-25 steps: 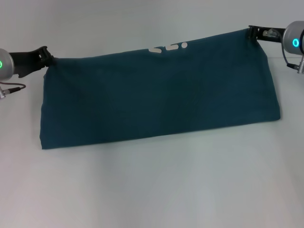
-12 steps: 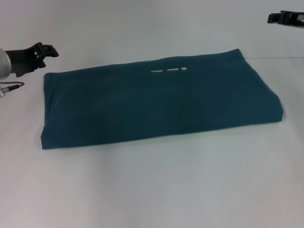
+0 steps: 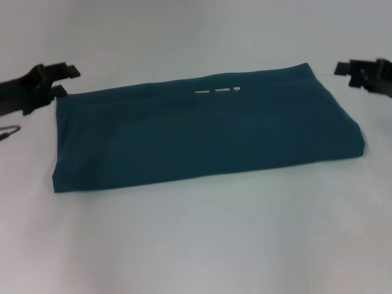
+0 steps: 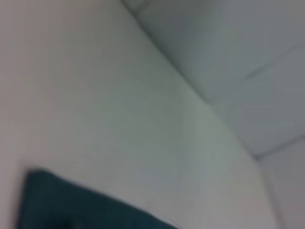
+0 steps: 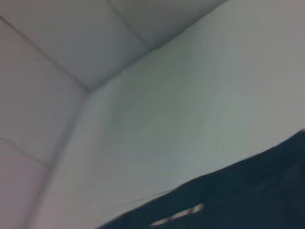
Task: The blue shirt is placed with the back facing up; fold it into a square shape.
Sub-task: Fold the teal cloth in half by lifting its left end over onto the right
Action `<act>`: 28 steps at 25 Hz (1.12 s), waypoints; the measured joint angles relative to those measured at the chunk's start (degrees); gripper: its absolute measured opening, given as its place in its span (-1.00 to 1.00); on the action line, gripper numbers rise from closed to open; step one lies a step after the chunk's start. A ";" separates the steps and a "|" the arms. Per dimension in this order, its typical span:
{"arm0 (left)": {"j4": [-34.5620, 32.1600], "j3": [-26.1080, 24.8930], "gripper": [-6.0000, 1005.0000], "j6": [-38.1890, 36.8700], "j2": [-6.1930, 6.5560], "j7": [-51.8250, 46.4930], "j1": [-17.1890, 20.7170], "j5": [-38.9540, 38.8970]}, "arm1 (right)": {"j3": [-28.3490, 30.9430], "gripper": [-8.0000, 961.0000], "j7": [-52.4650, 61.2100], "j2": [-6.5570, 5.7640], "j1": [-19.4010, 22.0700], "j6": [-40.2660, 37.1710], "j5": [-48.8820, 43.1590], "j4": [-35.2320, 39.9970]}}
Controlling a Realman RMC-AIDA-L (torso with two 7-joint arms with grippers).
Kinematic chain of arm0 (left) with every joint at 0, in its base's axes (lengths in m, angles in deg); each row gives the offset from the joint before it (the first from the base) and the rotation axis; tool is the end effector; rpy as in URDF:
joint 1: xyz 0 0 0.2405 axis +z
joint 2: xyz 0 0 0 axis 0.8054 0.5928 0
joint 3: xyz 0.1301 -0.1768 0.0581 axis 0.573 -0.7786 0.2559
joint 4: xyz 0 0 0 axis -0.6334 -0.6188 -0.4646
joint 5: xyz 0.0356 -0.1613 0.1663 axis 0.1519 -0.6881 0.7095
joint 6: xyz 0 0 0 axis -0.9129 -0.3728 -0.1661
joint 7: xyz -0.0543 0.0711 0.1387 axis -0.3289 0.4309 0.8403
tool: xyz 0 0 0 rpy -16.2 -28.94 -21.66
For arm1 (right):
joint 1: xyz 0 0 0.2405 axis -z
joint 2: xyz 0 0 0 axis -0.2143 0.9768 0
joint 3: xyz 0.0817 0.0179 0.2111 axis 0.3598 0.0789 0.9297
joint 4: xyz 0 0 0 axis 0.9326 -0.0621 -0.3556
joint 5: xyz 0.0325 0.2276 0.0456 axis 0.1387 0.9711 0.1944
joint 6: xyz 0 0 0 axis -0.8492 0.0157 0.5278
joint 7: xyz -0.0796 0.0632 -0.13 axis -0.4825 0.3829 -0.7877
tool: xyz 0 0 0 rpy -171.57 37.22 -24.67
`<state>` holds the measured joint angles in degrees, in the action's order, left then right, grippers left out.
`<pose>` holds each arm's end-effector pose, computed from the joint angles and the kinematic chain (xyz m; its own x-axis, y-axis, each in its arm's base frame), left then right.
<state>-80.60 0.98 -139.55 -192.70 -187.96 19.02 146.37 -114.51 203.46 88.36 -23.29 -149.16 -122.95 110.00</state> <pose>-0.2818 0.4296 0.0788 -0.0884 0.6407 0.7627 0.9922 -0.0112 0.1245 0.2677 0.4349 0.0857 0.1501 -0.7012 -0.6970 -0.9778 -0.2094 0.0001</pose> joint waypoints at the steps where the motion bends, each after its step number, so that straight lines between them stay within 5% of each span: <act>1: 0.01 -0.06 0.19 -2.53 0.20 0.35 1.30 -1.65 | 0.70 0.31 -1.35 0.10 1.70 -2.91 3.23 -0.49; 5: 0.24 -0.35 0.19 -11.48 0.55 0.11 7.30 -7.60 | 3.59 0.31 -5.42 0.33 7.19 -11.81 11.62 -3.54; 13: 1.77 -1.98 0.19 -16.75 -1.93 -1.84 16.33 -12.29 | 5.52 0.31 -6.66 1.06 12.05 -16.83 13.55 -5.32; 28: 7.43 -2.73 0.19 -11.71 -3.15 -4.91 17.86 -11.34 | 5.53 0.31 -7.92 1.12 11.43 -17.36 13.42 -5.38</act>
<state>-73.17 -1.75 -151.26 -195.85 -192.87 36.88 135.03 -108.98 195.54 89.48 -11.86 -166.52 -109.53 104.62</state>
